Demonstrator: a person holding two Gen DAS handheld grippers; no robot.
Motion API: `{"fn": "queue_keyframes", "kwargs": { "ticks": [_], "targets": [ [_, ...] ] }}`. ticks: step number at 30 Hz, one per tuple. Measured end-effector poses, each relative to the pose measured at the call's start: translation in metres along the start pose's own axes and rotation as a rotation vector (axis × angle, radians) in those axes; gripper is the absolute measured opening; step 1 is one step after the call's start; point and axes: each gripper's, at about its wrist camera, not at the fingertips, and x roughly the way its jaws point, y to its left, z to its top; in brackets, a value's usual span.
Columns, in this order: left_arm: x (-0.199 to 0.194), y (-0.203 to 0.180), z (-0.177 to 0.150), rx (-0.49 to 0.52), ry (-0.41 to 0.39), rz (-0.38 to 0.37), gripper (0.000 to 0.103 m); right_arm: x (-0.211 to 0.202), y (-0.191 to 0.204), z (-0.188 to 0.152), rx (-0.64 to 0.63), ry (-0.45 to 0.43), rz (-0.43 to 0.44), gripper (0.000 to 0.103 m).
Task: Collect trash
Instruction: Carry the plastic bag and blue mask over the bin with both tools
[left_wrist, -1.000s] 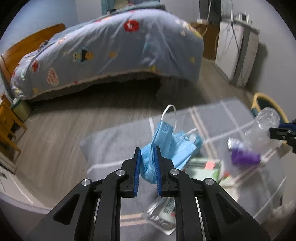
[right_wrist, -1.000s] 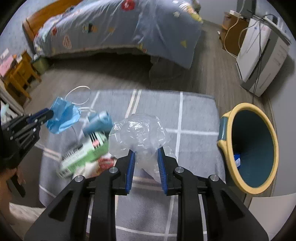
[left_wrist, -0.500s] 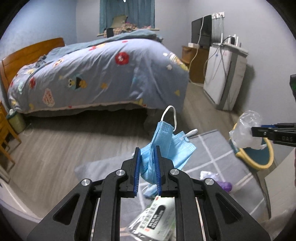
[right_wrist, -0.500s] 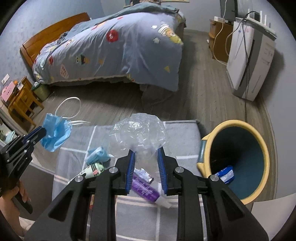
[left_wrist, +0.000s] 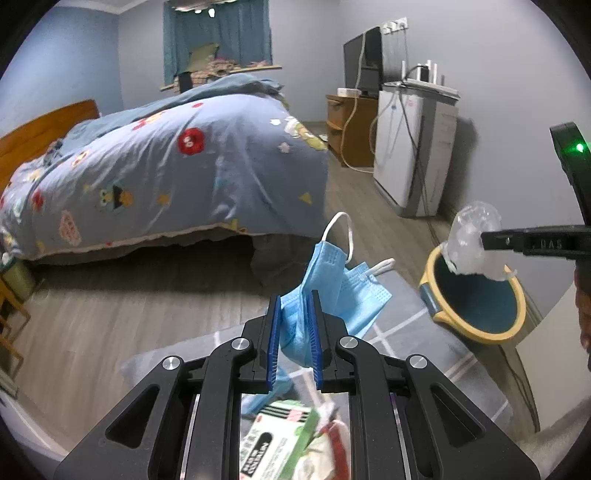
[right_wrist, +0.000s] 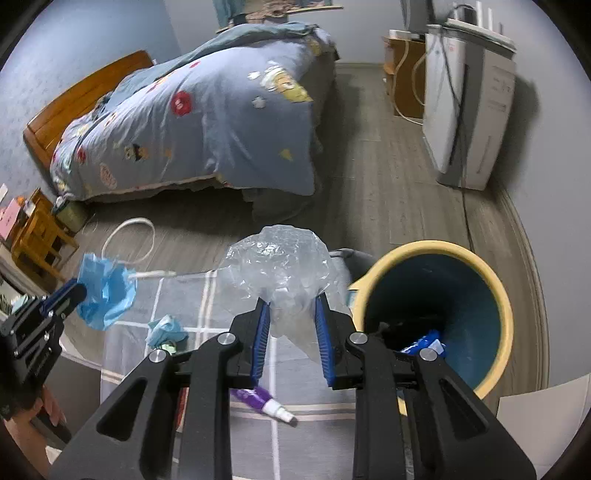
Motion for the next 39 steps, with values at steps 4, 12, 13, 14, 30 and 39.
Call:
{"fn": "queue_keyframes", "kwargs": {
  "ticks": [4,12,13,14,30,39],
  "targets": [
    [0.008,-0.019,0.003,0.021,0.01,-0.024,0.016,-0.005,-0.023,0.003,0.026,-0.006,-0.009,0.023],
    [0.024,-0.058,0.006,0.075,0.03,-0.056,0.016,-0.014,-0.07,0.004,0.072,-0.01,-0.039,0.023],
    [0.026,-0.062,0.006,0.082,0.034,-0.06,0.016,-0.015,-0.074,0.004,0.075,-0.009,-0.044,0.023],
    [0.029,-0.068,0.006,0.09,0.039,-0.064,0.016,-0.016,-0.079,0.004,0.077,-0.009,-0.05,0.023],
    [0.059,-0.147,0.01,0.164,0.08,-0.173,0.016,-0.009,-0.169,-0.006,0.116,0.04,-0.193,0.023],
    [0.09,-0.212,0.012,0.225,0.132,-0.274,0.016,0.008,-0.192,-0.013,0.159,0.08,-0.221,0.023]
  ]
}}
